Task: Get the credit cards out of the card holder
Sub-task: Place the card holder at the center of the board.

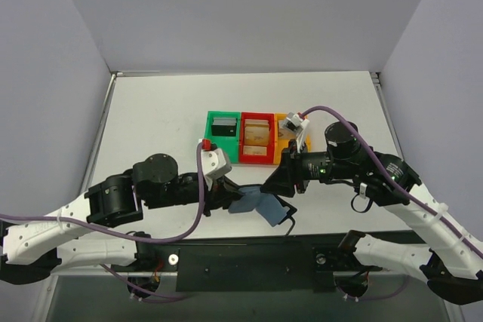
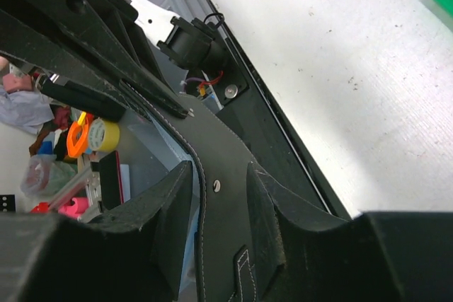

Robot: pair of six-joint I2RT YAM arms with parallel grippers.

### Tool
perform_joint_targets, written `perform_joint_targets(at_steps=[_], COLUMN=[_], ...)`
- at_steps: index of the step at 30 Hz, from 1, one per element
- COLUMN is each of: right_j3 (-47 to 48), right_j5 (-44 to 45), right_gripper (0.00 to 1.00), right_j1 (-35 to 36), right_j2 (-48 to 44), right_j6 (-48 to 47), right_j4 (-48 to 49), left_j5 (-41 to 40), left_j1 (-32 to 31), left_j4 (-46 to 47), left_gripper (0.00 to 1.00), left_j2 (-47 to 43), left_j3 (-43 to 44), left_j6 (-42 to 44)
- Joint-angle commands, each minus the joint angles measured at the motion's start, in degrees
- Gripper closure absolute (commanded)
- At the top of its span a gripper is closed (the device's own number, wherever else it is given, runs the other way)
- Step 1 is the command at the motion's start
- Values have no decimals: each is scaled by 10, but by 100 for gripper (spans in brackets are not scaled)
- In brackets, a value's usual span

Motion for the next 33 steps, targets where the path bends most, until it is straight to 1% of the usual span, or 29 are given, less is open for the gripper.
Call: perform_joint_targets(at_steps=[1, 4, 10, 15, 16, 17, 21, 22, 26, 27, 28, 29, 30, 32, 33], right_j3=[-7, -7, -8, -6, -4, -2, 1, 1, 1, 1, 1, 1, 2, 7, 7], right_j5=[-28, -31, -37, -41, -42, -43, -48, -52, -69, -74, -73, -72, -72, -73, -77], right_gripper=[68, 69, 77, 92, 98, 100, 100, 100, 100, 94, 74, 69, 60, 53, 52], right_j1=[-6, -6, -8, -14, -15, -16, -19, -19, -19, -19, -19, -20, -20, -22, -23], right_j2=[-4, 0, 1, 2, 3, 3, 8, 9, 15, 16, 16, 16, 15, 11, 10], right_j6=[3, 3, 4, 6, 6, 5, 5, 7, 8, 8, 9, 8, 9, 11, 11], right_j4=[18, 17, 16, 13, 11, 8, 2, 1, 1, 1, 1, 1, 1, 2, 2], left_j5=[35, 49, 76, 85, 87, 91, 95, 95, 111, 120, 129, 131, 134, 139, 141], left_j1=[17, 25, 44, 52, 53, 53, 54, 54, 56, 57, 60, 61, 63, 66, 67], left_j4=[71, 81, 94, 96, 97, 97, 91, 92, 112, 115, 121, 123, 123, 123, 123], left_gripper=[100, 100, 100, 100, 100, 100, 100, 99, 100, 100, 100, 100, 100, 100, 100], left_j2=[-25, -28, -35, -35, -35, -34, -33, -33, -44, -46, -46, -47, -44, -44, -43], left_j3=[-1, -8, -15, -20, -20, -20, -17, -18, -30, -35, -37, -39, -40, -41, -41], left_j6=[-9, -15, -23, -24, -24, -24, -20, -19, -20, -23, -25, -28, -29, -31, -34])
